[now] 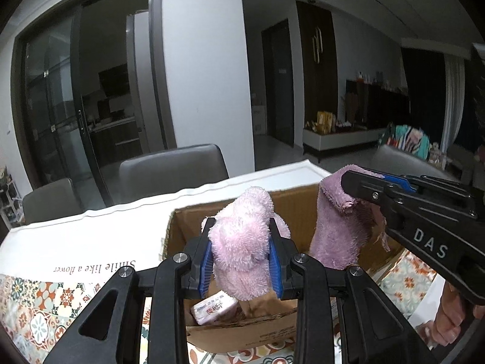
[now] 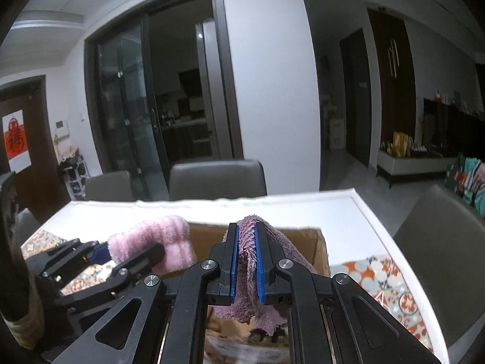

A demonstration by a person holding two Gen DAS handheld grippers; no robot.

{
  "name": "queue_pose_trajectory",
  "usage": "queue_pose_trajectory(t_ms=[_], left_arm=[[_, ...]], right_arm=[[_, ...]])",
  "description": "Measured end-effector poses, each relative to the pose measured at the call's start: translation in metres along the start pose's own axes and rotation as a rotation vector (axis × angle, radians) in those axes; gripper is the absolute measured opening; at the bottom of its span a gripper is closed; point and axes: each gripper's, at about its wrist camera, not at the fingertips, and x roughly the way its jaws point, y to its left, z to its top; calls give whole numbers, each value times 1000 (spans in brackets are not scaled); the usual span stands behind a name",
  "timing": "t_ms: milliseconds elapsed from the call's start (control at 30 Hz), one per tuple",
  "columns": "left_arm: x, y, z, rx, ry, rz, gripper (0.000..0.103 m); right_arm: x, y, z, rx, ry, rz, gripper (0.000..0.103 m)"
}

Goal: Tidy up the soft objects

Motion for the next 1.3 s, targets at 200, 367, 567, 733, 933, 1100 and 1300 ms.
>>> queue_pose_trajectory(t_ms=[200, 367, 567, 733, 933, 1100, 1300], left_arm=[[15, -6, -4, 12, 51, -15, 33], [21, -11, -8, 23, 64, -27, 44], [20, -10, -7, 22, 57, -12, 61], [10, -5, -10, 4, 44, -7, 62], [-8, -2, -14, -13, 28, -1, 64], [-27, -3, -18, -17, 11, 0, 64], [-56, -6, -21, -10, -19, 20, 66]], right_arm=[[16, -15, -13, 20, 69, -14, 11], [20, -21, -19, 20, 101, -21, 12], [15, -23, -20, 23, 90, -43, 45], [3, -22, -20, 21, 71, -56, 45], [-16, -17, -21, 2, 38, -82, 47], [-36, -9, -22, -15, 2, -92, 49], [-57, 2, -24, -45, -16, -100, 49]])
